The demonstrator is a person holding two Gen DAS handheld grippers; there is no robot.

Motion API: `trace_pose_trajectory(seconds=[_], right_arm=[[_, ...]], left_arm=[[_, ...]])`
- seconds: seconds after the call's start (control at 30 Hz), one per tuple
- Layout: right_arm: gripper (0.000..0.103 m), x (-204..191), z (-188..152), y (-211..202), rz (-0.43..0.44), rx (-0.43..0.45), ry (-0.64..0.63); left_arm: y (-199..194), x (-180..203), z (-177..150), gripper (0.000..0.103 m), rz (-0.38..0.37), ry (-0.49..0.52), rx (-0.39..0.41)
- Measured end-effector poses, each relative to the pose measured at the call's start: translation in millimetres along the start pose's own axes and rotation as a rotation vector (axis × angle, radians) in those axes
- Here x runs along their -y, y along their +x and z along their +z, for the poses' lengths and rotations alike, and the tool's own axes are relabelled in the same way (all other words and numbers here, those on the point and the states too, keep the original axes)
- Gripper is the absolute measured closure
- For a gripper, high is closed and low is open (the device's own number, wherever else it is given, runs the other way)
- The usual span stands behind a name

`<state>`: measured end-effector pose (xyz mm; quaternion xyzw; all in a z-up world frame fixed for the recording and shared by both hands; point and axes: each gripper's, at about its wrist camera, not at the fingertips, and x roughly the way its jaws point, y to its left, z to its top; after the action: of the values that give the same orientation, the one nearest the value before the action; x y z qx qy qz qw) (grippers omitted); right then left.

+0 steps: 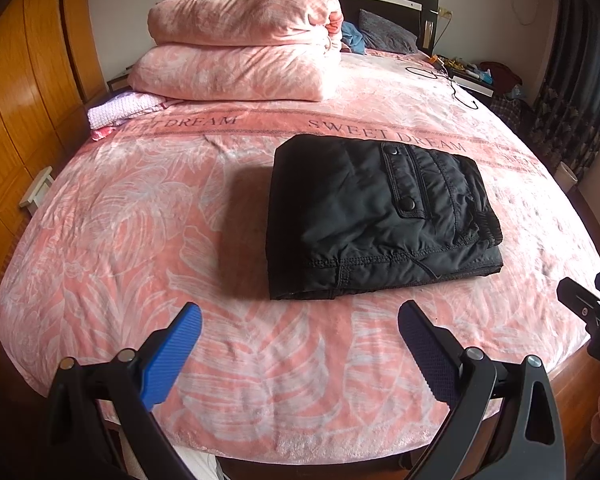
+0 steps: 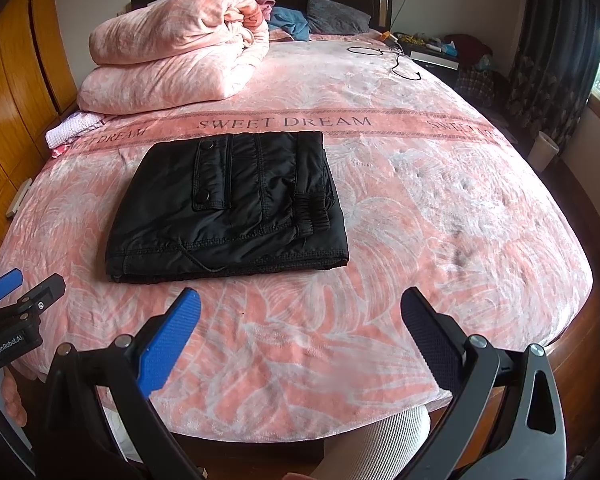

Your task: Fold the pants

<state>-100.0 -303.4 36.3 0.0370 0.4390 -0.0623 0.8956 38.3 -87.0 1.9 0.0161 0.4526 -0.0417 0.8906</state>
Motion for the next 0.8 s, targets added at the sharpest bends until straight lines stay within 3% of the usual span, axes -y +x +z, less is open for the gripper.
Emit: trace_pose_trajectory(seconds=[0.8], right_arm=[[0.003,3.8,1.2,4.6,-0.004,-0.004,0.002]], left_arm=[[1.6,5.2,6.4,0.004,-0.010,0.011,0.009]])
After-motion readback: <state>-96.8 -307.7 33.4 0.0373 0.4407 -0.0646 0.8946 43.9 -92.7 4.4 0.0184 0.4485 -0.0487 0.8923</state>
